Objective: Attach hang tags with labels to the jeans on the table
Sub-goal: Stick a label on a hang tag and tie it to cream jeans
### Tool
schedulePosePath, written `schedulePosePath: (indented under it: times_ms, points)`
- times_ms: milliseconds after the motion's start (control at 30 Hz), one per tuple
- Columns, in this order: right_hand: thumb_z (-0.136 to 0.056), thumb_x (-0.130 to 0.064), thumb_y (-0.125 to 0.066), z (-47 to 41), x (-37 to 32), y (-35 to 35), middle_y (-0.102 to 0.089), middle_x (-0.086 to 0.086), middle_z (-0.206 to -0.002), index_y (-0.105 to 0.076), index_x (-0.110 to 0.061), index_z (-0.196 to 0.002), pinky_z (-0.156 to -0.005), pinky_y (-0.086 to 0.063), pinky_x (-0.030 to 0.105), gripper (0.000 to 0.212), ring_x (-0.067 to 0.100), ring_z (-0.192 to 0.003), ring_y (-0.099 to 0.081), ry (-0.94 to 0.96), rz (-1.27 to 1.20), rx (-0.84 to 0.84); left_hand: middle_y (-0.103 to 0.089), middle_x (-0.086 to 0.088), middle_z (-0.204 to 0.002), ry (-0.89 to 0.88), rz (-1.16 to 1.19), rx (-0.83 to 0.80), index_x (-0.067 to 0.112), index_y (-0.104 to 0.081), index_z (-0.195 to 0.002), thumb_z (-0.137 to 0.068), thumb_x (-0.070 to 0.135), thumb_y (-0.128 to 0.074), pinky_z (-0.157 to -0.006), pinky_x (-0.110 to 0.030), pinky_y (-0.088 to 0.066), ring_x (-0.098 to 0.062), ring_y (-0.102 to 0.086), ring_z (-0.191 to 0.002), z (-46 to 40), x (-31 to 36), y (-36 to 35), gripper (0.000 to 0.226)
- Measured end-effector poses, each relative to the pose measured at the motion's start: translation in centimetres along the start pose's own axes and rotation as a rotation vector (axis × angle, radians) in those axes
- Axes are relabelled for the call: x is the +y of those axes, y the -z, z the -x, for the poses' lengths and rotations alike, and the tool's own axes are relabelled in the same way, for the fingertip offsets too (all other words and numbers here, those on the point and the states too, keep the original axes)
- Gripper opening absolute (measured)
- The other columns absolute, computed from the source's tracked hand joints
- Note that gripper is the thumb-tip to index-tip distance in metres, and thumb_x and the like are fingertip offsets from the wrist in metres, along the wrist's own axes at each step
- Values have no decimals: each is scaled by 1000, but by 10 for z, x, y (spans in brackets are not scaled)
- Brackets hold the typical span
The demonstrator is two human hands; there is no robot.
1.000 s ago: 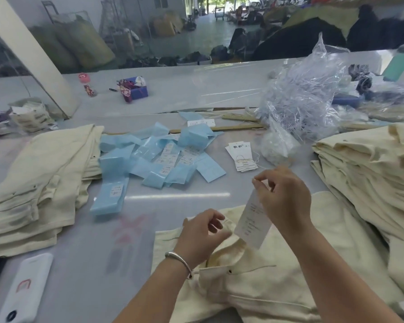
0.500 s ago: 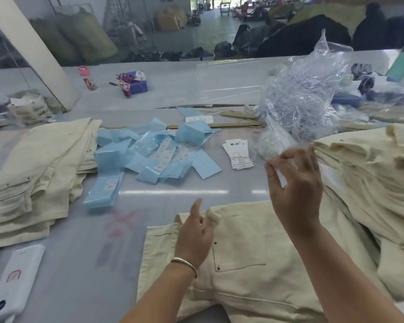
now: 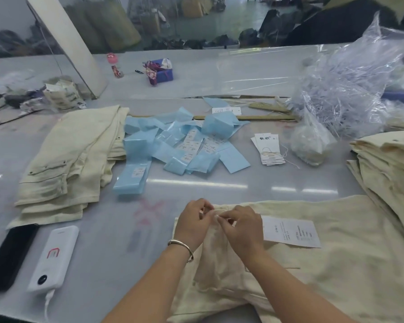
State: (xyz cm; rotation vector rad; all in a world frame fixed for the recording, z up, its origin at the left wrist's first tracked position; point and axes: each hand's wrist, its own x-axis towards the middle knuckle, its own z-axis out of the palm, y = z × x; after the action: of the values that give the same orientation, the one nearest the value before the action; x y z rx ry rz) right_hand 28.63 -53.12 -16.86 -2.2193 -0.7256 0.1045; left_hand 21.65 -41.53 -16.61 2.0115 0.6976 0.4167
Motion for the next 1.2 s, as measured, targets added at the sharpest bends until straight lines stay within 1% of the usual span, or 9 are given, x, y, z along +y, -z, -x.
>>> schedulePosePath:
  times_ms: [133,267,367,433,600,800,933,1100,1200]
  points:
    - [-85,-35,-68,-1,-6,-12,-61,-4,-73,-79,-28,-85,-82,-38,39,13,20,-84,-52,-76,49,52,-55,-3,-93,78,69,-3,26,-55,-73,-89,6,-64,-72,-6,-39,-8,-53,-78,-11,-1,1,27]
    - [-74,-20,-78,4,-14,-20,-57,1,-60,-77,-22,-67,-67,-42,40,7,28,-69,-55,-20,140,149,-60,-6,-79,347,323,-109,8,-63,-81,-92,9,-62,-75,-34,-51,-19,-57,-76,-22,-3,4,12]
    - [-65,-17,-73,7,-23,-22,-52,0,-51,-69,-18,-51,-57,-42,37,14,27,-56,-52,51,220,227,-64,-2,-72,438,519,-191,8,-64,-80,-91,9,-63,-60,-23,-51,-12,-59,-67,-23,-2,9,11]
    - [-67,-14,-70,4,-26,-27,-51,0,-51,-65,-16,-49,-57,-40,37,18,26,-56,-48,-32,147,285,-65,0,-72,449,540,-219,11,-67,-76,-88,11,-66,-57,-20,-49,-8,-59,-66,-23,-1,11,11]
    - [-76,-5,-76,4,-27,-43,-57,5,-61,-73,-15,-64,-67,-44,44,15,27,-68,-52,-341,-350,381,-63,2,-64,443,545,-218,16,-70,-66,-76,10,-75,-54,-18,-47,-6,-57,-57,-26,3,18,12]
    - [-77,-4,-75,2,-25,-44,-63,7,-67,-77,-18,-72,-70,-47,40,15,28,-75,-56,-380,-443,443,-69,5,-71,482,517,-272,16,-75,-89,-75,7,-78,-55,-18,-50,-3,-60,-56,-32,8,21,16]
    - [-77,-3,-76,0,-25,-46,-66,6,-70,-78,-19,-74,-72,-50,40,16,27,-78,-60,-442,-570,484,-66,0,-65,574,544,-343,13,-79,-77,-74,4,-78,-58,-20,-52,-6,-56,-54,-39,13,21,10]
    - [-76,0,-74,2,-25,-48,-66,7,-70,-78,-18,-72,-72,-49,41,19,29,-77,-59,-412,-523,450,-66,-1,-58,626,544,-226,9,-73,-71,-77,-2,-74,-48,-17,-49,-5,-57,-49,-41,18,14,13]
    - [-76,-7,-76,4,-21,-39,-62,-7,-74,-77,-22,-76,-67,-47,27,15,18,-71,-60,-318,-449,354,-67,-2,-68,535,406,-138,10,-71,-75,-80,2,-75,-54,-17,-48,-8,-59,-60,-42,15,11,10]
